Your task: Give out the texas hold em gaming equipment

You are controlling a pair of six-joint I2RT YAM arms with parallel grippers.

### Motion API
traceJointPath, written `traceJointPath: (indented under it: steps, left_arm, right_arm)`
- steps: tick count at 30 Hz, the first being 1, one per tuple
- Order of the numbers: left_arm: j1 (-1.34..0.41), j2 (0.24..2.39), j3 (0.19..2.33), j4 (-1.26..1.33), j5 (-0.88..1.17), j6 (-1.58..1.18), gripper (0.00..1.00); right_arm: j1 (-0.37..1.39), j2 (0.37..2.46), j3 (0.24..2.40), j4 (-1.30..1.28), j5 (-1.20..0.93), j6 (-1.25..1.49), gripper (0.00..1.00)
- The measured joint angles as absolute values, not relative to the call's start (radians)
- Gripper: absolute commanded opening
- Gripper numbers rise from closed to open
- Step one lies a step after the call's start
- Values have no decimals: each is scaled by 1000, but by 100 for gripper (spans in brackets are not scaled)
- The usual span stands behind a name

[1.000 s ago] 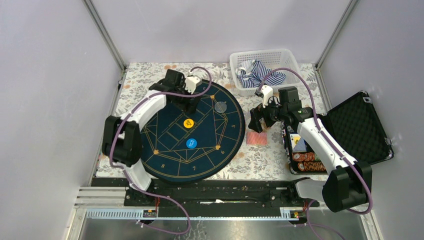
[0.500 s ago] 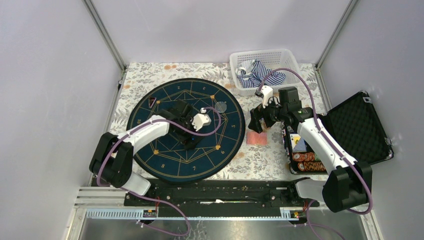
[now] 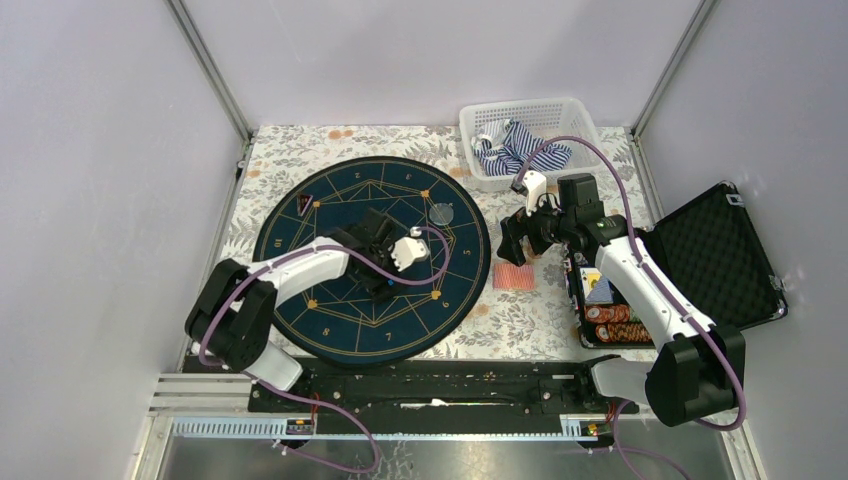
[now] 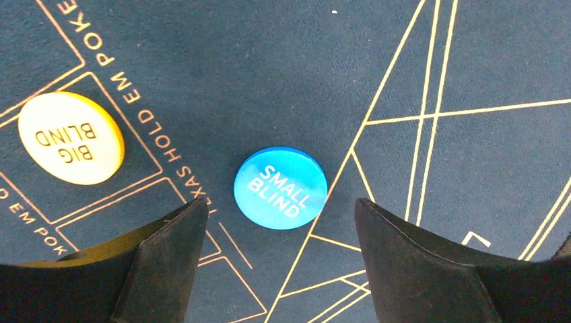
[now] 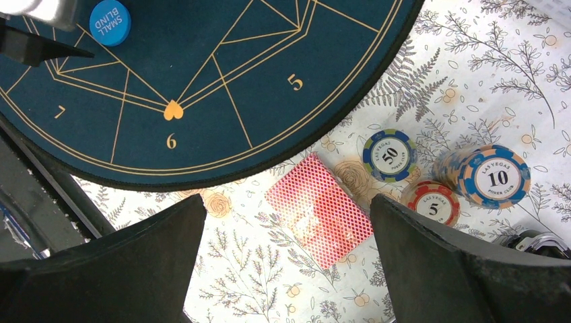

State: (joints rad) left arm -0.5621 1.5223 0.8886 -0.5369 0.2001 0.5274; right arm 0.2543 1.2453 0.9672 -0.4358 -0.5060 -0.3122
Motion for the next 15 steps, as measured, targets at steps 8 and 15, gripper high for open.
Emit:
traceJointPath:
  steps: [8,15]
  left_arm:
    - [-604,1557,859,-506,160,526,64]
    - [-635,1553,858,-521,144,525,46]
  right_arm:
    - [254,1245,967,-436,-506,-314,100]
    - [254,1245,967,-436,-506,-314,100]
